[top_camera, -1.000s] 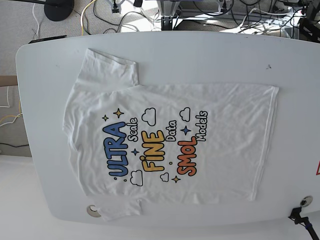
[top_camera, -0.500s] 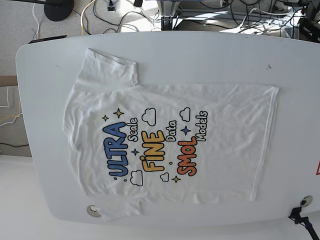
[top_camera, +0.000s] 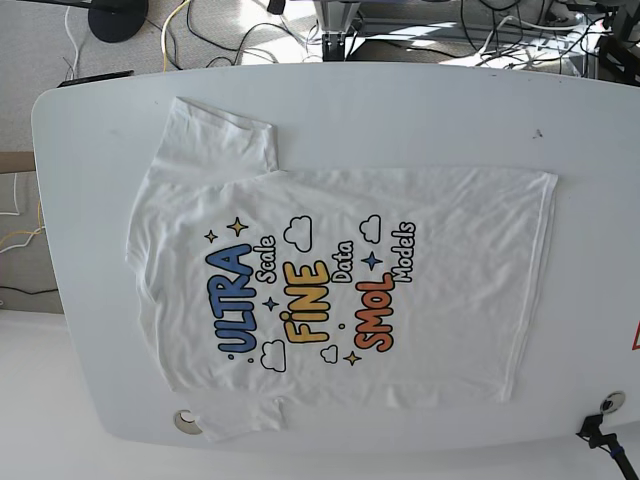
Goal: Fold the T-shirt properly
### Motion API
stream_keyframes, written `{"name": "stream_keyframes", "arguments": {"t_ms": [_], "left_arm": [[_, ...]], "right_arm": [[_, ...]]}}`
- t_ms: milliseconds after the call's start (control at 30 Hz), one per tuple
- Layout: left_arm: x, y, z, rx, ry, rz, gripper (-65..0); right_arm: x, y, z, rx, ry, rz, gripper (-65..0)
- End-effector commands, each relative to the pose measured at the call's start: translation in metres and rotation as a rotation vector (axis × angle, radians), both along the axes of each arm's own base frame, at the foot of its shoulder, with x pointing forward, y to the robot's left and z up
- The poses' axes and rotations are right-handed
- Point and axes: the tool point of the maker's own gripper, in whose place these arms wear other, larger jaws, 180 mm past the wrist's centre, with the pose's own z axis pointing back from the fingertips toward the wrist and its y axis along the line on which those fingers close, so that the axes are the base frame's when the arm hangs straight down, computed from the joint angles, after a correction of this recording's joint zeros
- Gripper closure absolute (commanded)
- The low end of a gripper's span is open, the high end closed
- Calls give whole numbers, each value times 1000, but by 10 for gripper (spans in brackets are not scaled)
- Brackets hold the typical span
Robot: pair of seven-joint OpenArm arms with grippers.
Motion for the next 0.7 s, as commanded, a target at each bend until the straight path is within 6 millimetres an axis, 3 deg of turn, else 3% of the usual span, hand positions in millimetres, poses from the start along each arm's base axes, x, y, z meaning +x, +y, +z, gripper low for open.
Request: {"name": "stream_keyframes", "arguments": {"t_ms": [0,133,333,433,667], "left_arm": [[-9,0,8,2,-7,-5,-103],[-11,-3,22,-4,-36,-14,-193],[-12,-8,47,-13,-85,-27,-196],[-12,-11,64,-20,-117,-34,-196],[5,-8,116,-7,-225,-35,-196]], "right_arm": [[7,-1,13,0,-51,4,-14],[14,3,42,8,-126,15,-43],[11,10,70,23,-166,23,-272],[11,13,88,31,-194,22,-344],[25,20,143,49,-290,33,-356]]}}
